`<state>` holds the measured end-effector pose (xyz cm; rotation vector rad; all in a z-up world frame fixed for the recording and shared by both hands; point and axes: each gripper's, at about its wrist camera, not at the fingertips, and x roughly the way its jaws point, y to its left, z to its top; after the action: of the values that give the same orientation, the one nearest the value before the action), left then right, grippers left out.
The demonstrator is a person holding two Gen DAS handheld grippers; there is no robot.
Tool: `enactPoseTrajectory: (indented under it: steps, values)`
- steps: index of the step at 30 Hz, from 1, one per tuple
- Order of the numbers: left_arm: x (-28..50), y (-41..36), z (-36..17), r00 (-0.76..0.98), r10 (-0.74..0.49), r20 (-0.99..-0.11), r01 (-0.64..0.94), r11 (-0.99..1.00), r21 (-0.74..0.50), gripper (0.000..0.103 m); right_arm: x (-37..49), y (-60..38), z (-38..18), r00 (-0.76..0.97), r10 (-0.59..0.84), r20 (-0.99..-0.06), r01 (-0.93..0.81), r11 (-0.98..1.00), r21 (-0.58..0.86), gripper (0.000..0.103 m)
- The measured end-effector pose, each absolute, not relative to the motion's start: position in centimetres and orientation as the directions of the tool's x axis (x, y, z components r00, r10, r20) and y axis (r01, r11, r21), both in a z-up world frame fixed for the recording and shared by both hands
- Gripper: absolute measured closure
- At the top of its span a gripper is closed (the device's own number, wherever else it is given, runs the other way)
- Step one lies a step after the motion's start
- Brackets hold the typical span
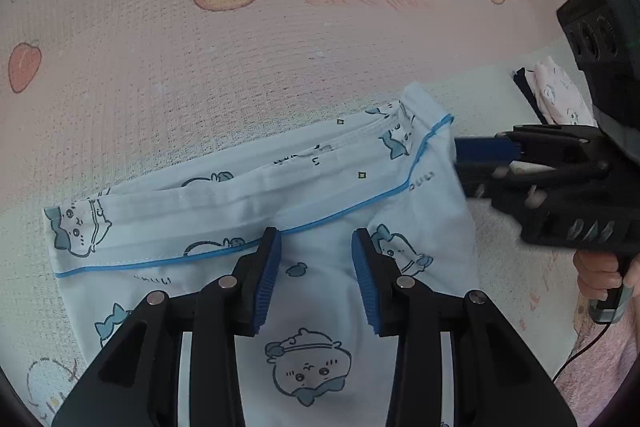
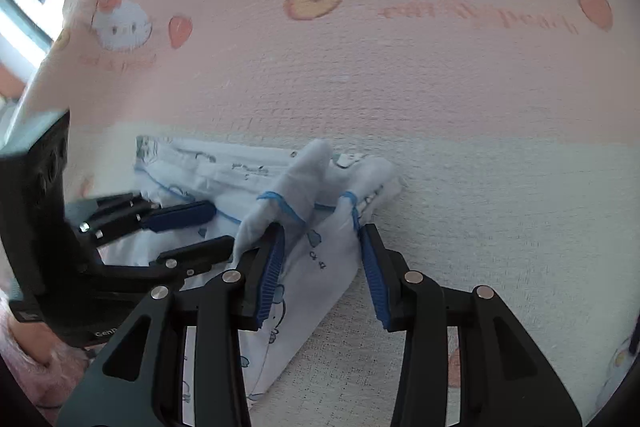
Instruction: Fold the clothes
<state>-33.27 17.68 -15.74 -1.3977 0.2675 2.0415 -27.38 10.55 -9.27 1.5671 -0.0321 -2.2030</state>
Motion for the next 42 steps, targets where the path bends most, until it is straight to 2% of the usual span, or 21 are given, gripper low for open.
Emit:
enactPoseTrajectory:
  steps: [3,8,13,17,21,22,23,25,31,36,37,39,42]
  values:
    - [-33.2,16.9,-15.7,-0.227,0.398,-0.889,-0.604,-0.773,-0.192,0.064,-26.9,9.1,-9.5,-0.271,-0.308,-0.912,0.362,-0.910,0.200,0.062]
    - [-33.3,15.6,-15.7,-0.242,0.389,-0.889,-0.602,-0.779,-0.177,0.064,-27.8,8.6,-9.9,-0.326,-0.316,-0.891,0.288,-0.931,0.224,0.064]
    - [-33.4,16.7,-16.0,-0.233,0.378,-0.896,-0.616,-0.770,-0.165,0.063,-27.0,5.6,-10.5,-0.286,-0.198,-0.937,0.415,-0.907,0.065,0.062]
    - [-33.8,16.8,-16.1,-0.216,0.385,-0.897,-0.612,-0.769,-0.183,0.063,-24.9,6.8,-10.7,-0.215,-0.137,-0.967,0.444,-0.895,0.028,0.064]
    - [-33.6,17.1,-16.2,-0.222,0.376,-0.900,-0.620,-0.767,-0.168,0.063,-24.5,8.5,-11.0,-0.198,-0.120,-0.973,0.374,-0.927,0.038,0.061]
    - [-33.7,17.1,-16.1,-0.223,0.372,-0.901,-0.623,-0.765,-0.162,0.063,-24.5,8.8,-11.0,-0.203,-0.113,-0.973,0.359,-0.933,0.034,0.060]
    - [-33.6,17.2,-16.1,-0.224,0.370,-0.902,-0.625,-0.764,-0.158,0.063,-24.5,9.0,-11.0,-0.209,-0.104,-0.972,0.344,-0.938,0.027,0.054]
    - [-33.6,17.3,-16.1,-0.220,0.369,-0.903,-0.629,-0.761,-0.157,0.063,-24.6,9.6,-11.1,-0.218,-0.085,-0.972,0.313,-0.950,0.013,0.052]
    - [-34.0,17.4,-16.2,-0.199,0.378,-0.904,-0.638,-0.750,-0.173,0.062,-24.9,11.5,-9.6,-0.237,-0.209,-0.949,0.230,-0.961,0.155,0.050]
    - [-34.1,17.4,-16.0,-0.191,0.396,-0.898,-0.636,-0.747,-0.194,0.061,-25.5,14.9,-9.3,-0.245,-0.410,-0.879,0.073,-0.912,0.405,0.050]
    - [-34.1,17.3,-16.0,-0.189,0.399,-0.897,-0.636,-0.746,-0.198,0.061,-25.6,15.7,-9.3,-0.260,-0.399,-0.879,0.038,-0.914,0.404,0.050]
    - [-34.2,17.3,-15.9,-0.186,0.406,-0.895,-0.635,-0.745,-0.206,0.060,-25.1,17.5,-9.1,-0.283,-0.282,-0.917,0.012,-0.957,0.291,0.049]
    - [-34.2,17.2,-15.8,-0.181,0.417,-0.891,-0.633,-0.742,-0.219,0.056,-24.8,16.3,-8.9,-0.289,-0.328,-0.900,0.102,-0.945,0.311,0.049]
